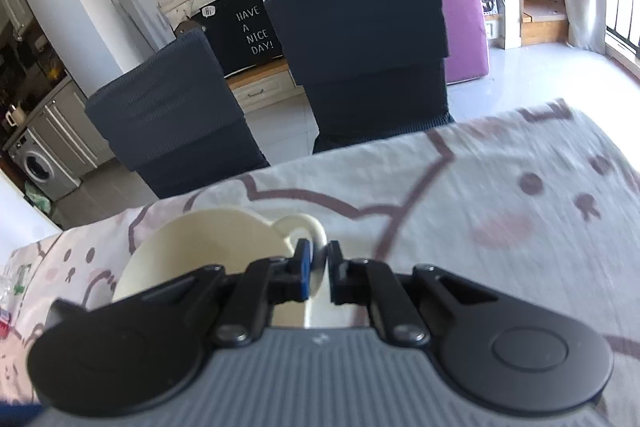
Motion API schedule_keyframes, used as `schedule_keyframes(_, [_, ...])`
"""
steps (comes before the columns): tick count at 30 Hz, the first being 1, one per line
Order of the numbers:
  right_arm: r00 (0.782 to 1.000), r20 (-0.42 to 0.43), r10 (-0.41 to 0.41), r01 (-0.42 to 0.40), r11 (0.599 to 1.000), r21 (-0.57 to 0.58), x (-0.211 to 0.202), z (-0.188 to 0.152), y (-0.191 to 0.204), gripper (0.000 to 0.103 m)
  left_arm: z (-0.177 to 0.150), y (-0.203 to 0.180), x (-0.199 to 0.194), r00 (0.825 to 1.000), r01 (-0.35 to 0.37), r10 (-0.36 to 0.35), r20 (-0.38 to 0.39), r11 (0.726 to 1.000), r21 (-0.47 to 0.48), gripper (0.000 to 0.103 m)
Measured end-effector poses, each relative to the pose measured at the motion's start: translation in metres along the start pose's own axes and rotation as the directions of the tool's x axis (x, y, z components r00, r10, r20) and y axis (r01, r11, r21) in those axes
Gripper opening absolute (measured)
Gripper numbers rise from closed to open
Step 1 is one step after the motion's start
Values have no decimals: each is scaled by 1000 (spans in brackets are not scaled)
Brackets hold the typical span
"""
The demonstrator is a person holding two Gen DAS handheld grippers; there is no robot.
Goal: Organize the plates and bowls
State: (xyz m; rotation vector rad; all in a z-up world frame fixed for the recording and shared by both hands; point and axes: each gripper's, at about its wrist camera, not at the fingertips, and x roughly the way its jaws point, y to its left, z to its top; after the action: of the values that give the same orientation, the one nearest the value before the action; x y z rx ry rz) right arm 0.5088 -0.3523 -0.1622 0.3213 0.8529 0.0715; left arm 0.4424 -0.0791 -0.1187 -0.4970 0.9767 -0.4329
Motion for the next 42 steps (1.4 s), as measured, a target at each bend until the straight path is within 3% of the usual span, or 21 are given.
schedule_keyframes(4, [999, 4, 43, -44, 998, 46, -21, -15, -19, 11, 12, -9, 11, 1000, -20, 20, 15, 1000, 20, 55])
schedule_keyframes(17, [988, 24, 150, -152, 983, 100, -57, -61, -45, 12, 33, -12, 46, 987, -159, 160, 0, 983, 90, 55])
schedule_keyframes(20, [986, 35, 163, -166, 977, 134, -57, -61, -49, 18, 45, -11, 56, 982, -187, 187, 7, 976, 109, 55])
schedule_keyframes(22, [985, 42, 169, -173, 977, 126, -58, -62, -48, 27, 53, -11, 62, 979, -203, 203, 15, 969, 138, 55])
schedule_keyframes(30, [991, 34, 132, -135, 986, 96, -56, -55, -38, 32, 68, -17, 93, 973, -219, 230, -10, 941, 257, 50])
schedule_keyframes(34, [995, 10, 97, -97, 993, 67, -51, -49, -30, 32, 67, -17, 102, 970, -223, 240, -26, 931, 288, 37])
schedule_keyframes(42, [994, -109, 23, -28, 999, -46, -33, -37, -11, 28, 69, -7, 106, 975, -190, 215, -59, 940, 285, 31])
